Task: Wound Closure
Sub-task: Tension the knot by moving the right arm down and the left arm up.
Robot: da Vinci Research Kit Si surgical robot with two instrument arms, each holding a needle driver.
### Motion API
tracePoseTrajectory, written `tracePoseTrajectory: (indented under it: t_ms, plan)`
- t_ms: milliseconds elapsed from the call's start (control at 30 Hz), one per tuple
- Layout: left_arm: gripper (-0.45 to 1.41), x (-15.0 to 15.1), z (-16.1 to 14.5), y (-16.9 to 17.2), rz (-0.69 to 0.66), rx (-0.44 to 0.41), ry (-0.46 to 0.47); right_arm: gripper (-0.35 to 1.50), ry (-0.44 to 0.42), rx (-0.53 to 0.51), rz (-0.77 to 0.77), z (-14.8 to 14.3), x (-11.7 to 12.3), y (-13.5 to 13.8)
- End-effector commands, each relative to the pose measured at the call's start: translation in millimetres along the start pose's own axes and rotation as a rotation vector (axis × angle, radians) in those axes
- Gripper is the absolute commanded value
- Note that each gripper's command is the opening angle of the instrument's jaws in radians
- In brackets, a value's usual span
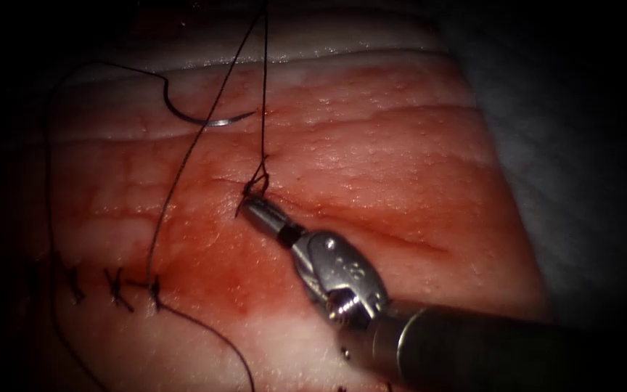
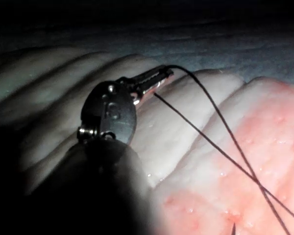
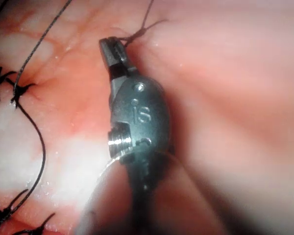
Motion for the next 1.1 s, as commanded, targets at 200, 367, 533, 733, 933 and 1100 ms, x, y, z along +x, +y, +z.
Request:
tracePoseTrajectory:
  t_ms: [200, 367, 533, 733, 933, 1100]
  plan:
    - [-0.45, -0.3, 1.5, -2.7, 0.023, 0.052, -0.013, -0.35, -0.021, 0.027, 0.009, 0.2, -1.6, -1.3]
    - [-0.45, -0.8, 1.4, -4.3, 0.046, 0.102, -0.044, -0.35, -0.038, 0.039, 0.012, 0.0, -2.6, -2.1]
    - [-0.45, -1.5, 1.2, -6.1, 0.085, 0.15, -0.087, -0.35, -0.041, 0.045, 0.01, 0.2, -2.8, -2.4]
    - [-0.45, -3.3, 1.3, -7.0, 0.119, 0.177, -0.138, -0.35, -0.063, 0.044, 0.01, -0.2, -3.8, -2.5]
    - [-0.45, -4.8, 1.1, -7.7, 0.139, 0.19, -0.154, -0.35, -0.103, 0.048, 0.019, -1.2, -5.5, -2.9]
    - [-0.45, -5.2, 0.8, -8.1, 0.143, 0.194, -0.16, -0.35, -0.127, 0.056, 0.015, -2.6, -6.8, -3.9]
